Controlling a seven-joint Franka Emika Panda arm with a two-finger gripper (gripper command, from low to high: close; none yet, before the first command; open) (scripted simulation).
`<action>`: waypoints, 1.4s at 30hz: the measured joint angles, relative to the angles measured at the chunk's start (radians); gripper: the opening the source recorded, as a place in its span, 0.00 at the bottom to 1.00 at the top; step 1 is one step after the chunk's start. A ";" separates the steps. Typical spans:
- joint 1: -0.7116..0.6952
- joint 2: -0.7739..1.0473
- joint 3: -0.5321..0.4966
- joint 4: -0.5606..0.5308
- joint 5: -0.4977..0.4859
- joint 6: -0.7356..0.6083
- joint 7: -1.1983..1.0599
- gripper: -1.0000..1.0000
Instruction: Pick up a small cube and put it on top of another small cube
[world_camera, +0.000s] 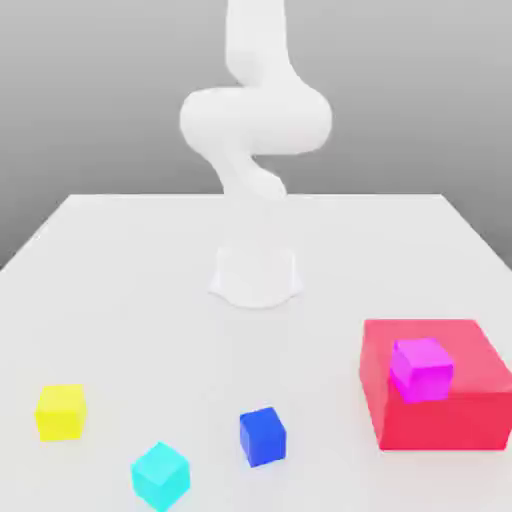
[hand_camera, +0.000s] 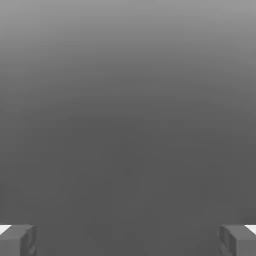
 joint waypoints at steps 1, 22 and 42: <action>0.003 0.040 -0.002 -0.018 -0.004 0.023 -0.012 0.50; 0.035 0.805 -0.018 -0.365 0.012 0.470 -0.305 0.50; 0.020 0.846 -0.004 -0.372 0.013 0.497 -0.315 0.00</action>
